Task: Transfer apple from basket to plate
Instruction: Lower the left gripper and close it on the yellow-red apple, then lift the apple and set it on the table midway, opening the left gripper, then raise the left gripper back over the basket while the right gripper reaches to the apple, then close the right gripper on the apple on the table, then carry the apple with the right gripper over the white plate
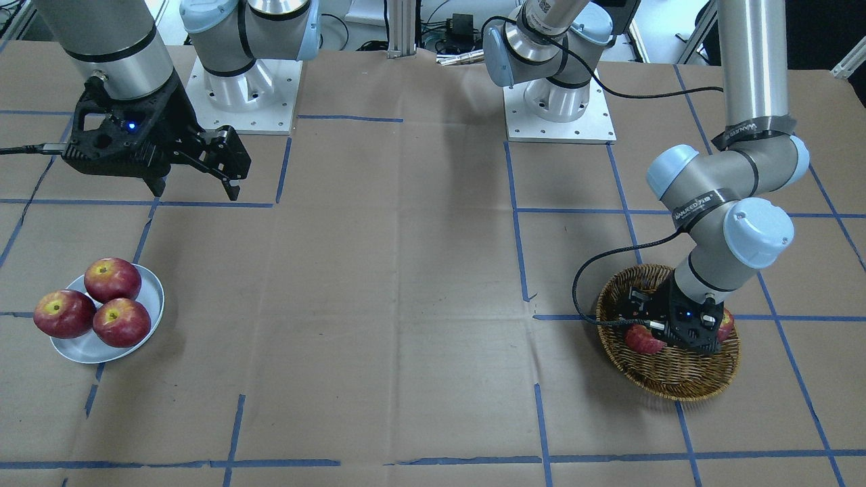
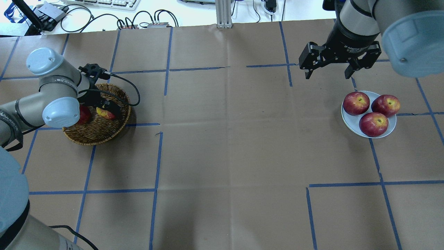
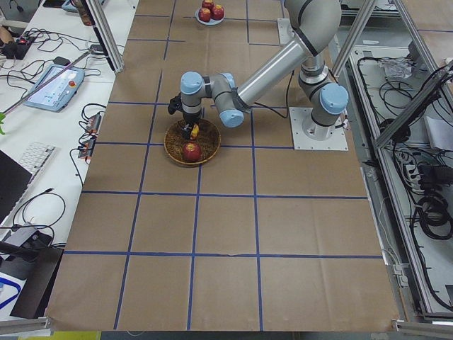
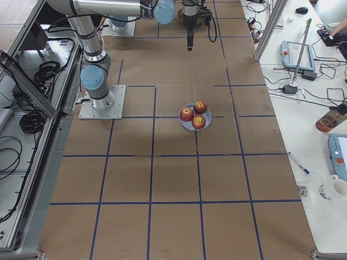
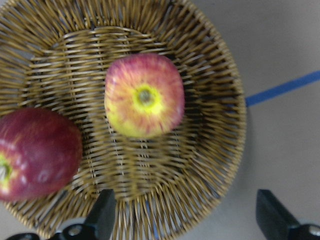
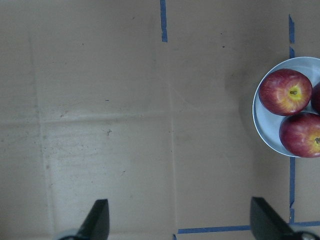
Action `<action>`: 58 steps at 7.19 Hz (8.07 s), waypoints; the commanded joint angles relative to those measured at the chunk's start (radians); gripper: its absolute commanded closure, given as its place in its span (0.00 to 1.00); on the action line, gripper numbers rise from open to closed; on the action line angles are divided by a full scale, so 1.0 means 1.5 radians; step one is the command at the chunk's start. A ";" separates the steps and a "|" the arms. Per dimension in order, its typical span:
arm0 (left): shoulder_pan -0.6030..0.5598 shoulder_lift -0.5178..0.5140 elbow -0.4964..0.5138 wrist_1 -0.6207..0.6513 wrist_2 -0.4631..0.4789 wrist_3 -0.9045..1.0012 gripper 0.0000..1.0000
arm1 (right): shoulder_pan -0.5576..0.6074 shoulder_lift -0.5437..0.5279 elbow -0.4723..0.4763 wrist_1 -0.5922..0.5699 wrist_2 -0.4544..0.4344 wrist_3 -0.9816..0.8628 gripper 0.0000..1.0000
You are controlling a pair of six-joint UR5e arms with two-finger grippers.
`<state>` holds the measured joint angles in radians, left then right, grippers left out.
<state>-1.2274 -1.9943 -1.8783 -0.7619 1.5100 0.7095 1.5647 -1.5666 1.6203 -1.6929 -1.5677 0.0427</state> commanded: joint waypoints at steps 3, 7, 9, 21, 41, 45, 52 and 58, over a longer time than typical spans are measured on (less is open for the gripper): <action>-0.037 0.045 -0.004 -0.015 -0.038 -0.104 0.77 | 0.000 -0.002 0.001 0.000 0.000 -0.001 0.00; -0.356 0.037 0.094 -0.065 0.049 -0.488 0.77 | 0.001 -0.001 0.003 0.000 -0.001 -0.003 0.00; -0.477 -0.076 0.167 -0.054 0.051 -0.622 0.77 | 0.001 -0.002 0.003 0.000 -0.001 0.000 0.00; -0.309 0.248 0.169 -0.411 0.058 -0.419 0.01 | 0.002 -0.011 0.001 0.000 0.000 0.004 0.00; -0.196 0.320 0.137 -0.519 0.050 -0.303 0.01 | 0.282 0.370 0.033 -0.443 -0.084 0.318 0.48; -0.196 0.320 0.137 -0.519 0.050 -0.300 0.01 | 0.254 0.315 -0.033 -0.368 -0.082 0.308 0.53; -0.195 0.320 0.137 -0.519 0.050 -0.298 0.01 | -0.101 0.180 -0.019 -0.177 -0.075 -0.172 0.53; -0.192 0.319 0.136 -0.519 0.051 -0.276 0.01 | -0.268 0.179 0.115 -0.267 -0.033 -0.371 0.54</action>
<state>-1.5171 -1.5153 -1.6733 -1.5401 1.5859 0.2927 1.1805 -1.3054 1.7457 -2.0259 -1.6259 -0.5014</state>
